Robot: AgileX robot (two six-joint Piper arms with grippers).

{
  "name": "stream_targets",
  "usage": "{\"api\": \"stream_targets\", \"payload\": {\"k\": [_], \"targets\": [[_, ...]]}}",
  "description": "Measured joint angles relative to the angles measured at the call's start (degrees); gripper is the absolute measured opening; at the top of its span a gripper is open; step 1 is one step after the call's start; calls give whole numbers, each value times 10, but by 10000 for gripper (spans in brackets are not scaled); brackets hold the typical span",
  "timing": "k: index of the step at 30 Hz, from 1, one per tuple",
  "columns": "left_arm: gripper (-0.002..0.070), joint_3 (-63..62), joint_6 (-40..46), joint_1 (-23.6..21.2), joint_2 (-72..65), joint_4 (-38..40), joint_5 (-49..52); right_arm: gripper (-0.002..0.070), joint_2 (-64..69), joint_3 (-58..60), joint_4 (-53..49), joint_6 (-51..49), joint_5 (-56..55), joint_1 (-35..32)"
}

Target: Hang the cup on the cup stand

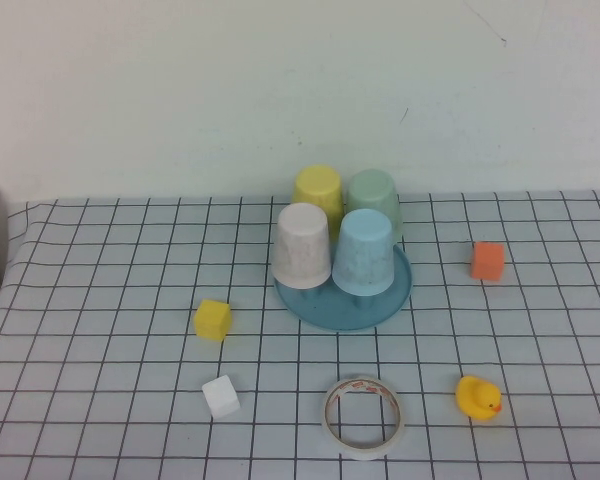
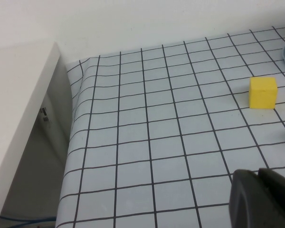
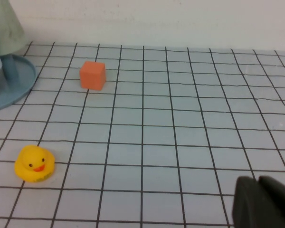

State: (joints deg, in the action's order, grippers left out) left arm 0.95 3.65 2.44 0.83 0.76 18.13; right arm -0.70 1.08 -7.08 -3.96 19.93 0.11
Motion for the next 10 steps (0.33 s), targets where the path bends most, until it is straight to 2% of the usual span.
{"api": "stream_targets", "payload": {"k": [10], "targets": [[-1, 0, 0, 0, 0, 0, 0, -1, 0, 0, 0, 2, 1, 0]]}}
